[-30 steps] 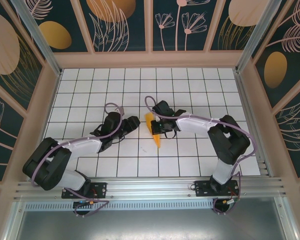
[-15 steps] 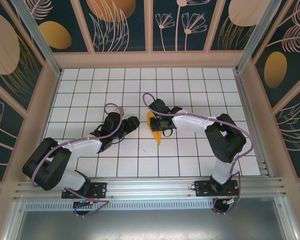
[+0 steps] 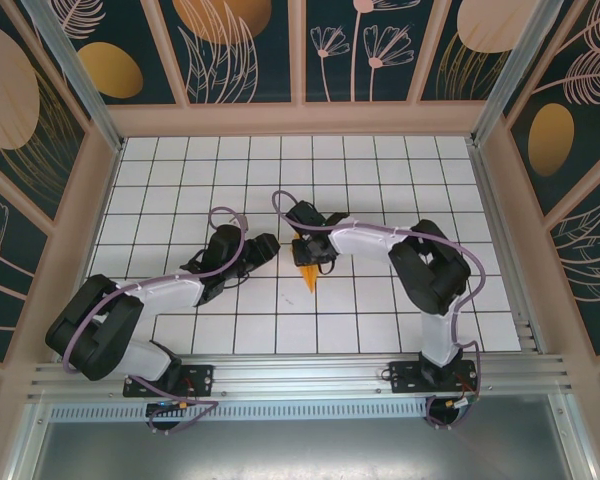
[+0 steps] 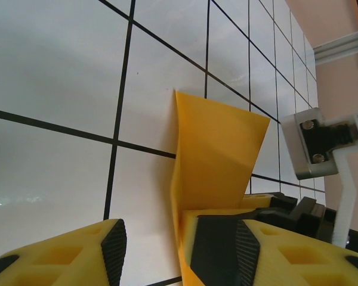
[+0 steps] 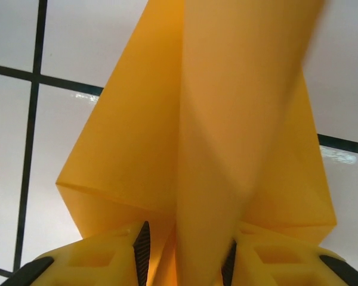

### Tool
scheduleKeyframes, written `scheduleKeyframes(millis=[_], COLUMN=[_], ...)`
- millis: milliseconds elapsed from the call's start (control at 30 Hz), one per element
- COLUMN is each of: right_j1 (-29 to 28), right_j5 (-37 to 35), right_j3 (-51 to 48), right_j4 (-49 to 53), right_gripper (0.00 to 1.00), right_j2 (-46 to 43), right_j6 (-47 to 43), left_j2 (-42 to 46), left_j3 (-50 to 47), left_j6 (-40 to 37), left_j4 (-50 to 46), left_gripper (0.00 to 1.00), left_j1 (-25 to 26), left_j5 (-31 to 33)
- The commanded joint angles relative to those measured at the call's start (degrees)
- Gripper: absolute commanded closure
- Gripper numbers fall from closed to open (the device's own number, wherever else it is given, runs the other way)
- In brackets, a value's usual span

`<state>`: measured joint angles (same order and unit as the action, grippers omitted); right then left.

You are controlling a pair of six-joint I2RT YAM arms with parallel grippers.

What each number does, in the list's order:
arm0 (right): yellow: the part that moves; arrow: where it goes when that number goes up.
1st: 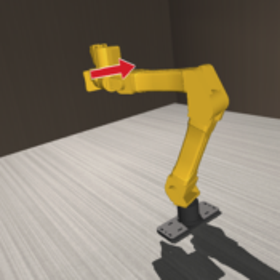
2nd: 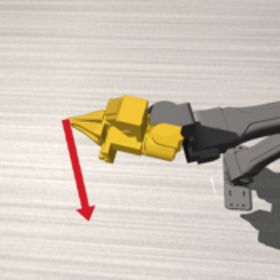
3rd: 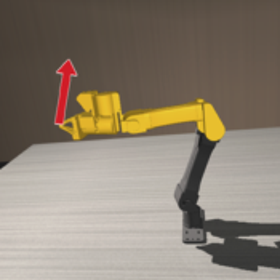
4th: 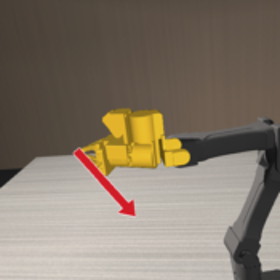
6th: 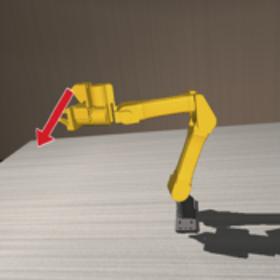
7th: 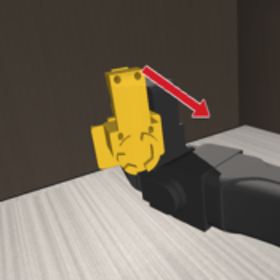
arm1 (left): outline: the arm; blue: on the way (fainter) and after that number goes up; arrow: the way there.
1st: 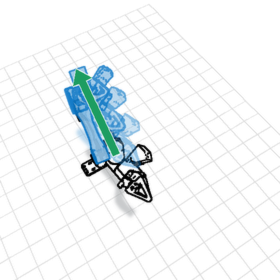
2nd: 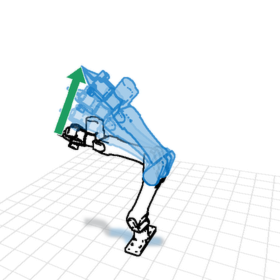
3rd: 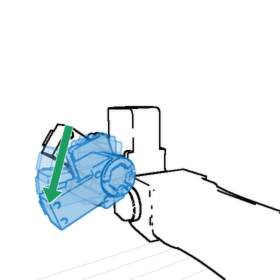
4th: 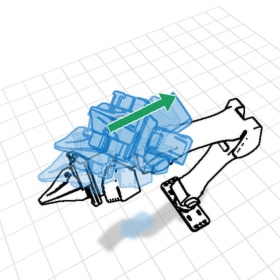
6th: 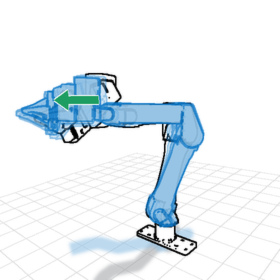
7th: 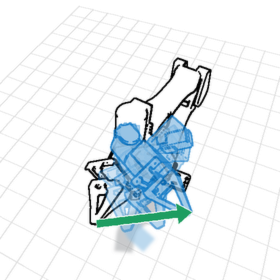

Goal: Fold a paper plane with a square sheet of paper (pick it up from the middle)
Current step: Move a paper plane to the center of the table.

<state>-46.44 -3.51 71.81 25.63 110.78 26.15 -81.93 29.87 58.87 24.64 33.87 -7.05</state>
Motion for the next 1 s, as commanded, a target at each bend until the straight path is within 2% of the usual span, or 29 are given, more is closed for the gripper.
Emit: scheduleKeyframes(millis=[0, 300, 500, 567, 667, 767, 967], right_j1=[-0.58, -2.34, -2.4, -1.75, -0.23, 2.03, 4.68], right_j5=[-2.85, -5.81, -8.42, -9.69, -10.88, -9.66, -6.9], right_j3=[1.99, 2.32, 3.9, 5.42, 7.33, 8.32, 8.78], right_j4=[3.68, 5.89, 6.5, 7.23, 7.33, 6.72, 6.04], right_gripper=[0.6, 0.59, 0.64, 0.66, 0.75, 0.74, 0.7], right_j2=[2.2, 7.31, 7.96, 7.58, 6.12, 5.32, 9.08], right_j6=[-0.74, -1.97, -3.09, -3.85, -5.03, -6.0, -7.06], left_j2=[-0.39, 2.0, 3.17, 3.53, 3.89, 4.02, 3.79], left_j3=[-0.65, -1.65, -1.83, -1.88, -2.09, -2.19, -2.37], left_j6=[0.31, 0.11, -0.14, -0.12, -0.21, -0.14, 0.0], left_j4=[0.98, -0.1, -0.82, -1.04, -1.14, -1.1, -1.0], left_gripper=[0.45, 0.45, 0.44, 0.44, 0.43, 0.43, 0.43], left_j1=[-0.07, -0.03, -0.06, -0.04, -0.05, -0.03, -0.04], left_j5=[-0.44, 2.24, 3.14, 3.42, 3.67, 3.58, 3.5])
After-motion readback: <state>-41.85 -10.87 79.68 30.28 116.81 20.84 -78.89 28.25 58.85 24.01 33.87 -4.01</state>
